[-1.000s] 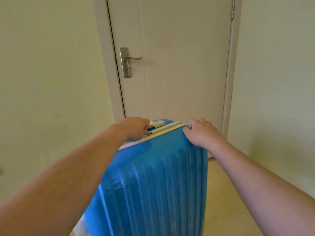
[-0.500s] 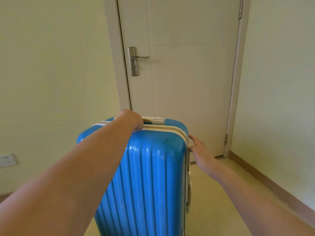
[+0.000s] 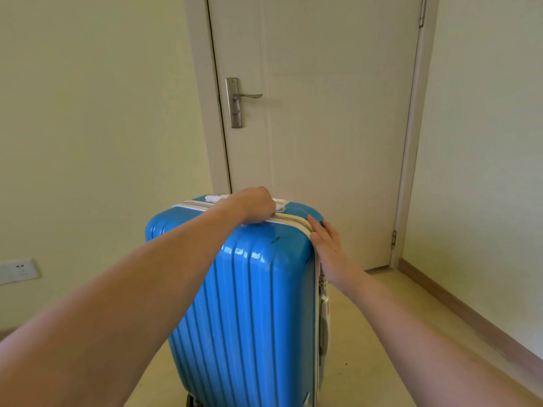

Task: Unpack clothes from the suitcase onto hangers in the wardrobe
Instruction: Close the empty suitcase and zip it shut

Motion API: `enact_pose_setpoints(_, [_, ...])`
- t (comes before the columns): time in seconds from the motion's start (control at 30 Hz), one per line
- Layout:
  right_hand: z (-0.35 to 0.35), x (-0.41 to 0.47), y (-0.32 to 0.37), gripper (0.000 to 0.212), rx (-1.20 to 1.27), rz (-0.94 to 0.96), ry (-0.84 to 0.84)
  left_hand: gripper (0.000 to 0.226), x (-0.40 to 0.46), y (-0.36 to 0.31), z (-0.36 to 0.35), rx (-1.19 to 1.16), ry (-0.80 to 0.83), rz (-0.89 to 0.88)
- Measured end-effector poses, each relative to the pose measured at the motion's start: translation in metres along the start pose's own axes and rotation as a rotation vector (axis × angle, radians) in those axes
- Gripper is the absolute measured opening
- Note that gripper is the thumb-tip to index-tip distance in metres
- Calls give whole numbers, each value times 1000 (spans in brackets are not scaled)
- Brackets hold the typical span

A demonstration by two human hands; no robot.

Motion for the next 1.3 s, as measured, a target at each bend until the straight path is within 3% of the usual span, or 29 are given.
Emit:
enact_pose_setpoints(0.13, [-11,-21,-8,48,683,-117,-193,19,2,-21,-21,23,-48,-104])
enact_pose_setpoints(0.23, [-11,-27,-10,57,724,-214,-175,17,-4,-46,-24,98,-121,-140])
enact_pose_setpoints(0.4, [-3,-31,-45,52,880,-352,-311,25,-14,-63,-39,163,-244,-186])
enact_pose_setpoints(0.57, [0,-39,-73,65,389,-453,-330,17,-27,-62,-46,233,-352,-229])
enact_pose_setpoints(0.7, [-18,-33,-96,42,76,-629,-41,8,-31,-71,-47,429,-353,-305])
enact_pose_setpoints(0.87, [-23,-22,-105,49,-264,-605,33,15,-27,-84,-50,691,-380,-452])
enact_pose_setpoints(1.07, [-31,-19,-117,45,-276,-609,31,19,-17,-91,-52,742,-355,-501])
enact_pose_setpoints(1.17, [-35,-18,-128,50,-229,-644,-17,18,-14,-100,-57,912,-313,-611])
enact_pose_setpoints(1.3, [-46,-14,-134,40,-170,-651,-57,27,-29,-114,-72,1187,-211,-626])
Point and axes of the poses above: each hand's wrist, its own x-axis towards the middle knuckle, its own z-axis out of the back of the hand, y = z × x, the point moved 3 cm from there along x, towards the middle knuckle, and after that the axes turned 5 degrees about -z, right-handed, at the moved point
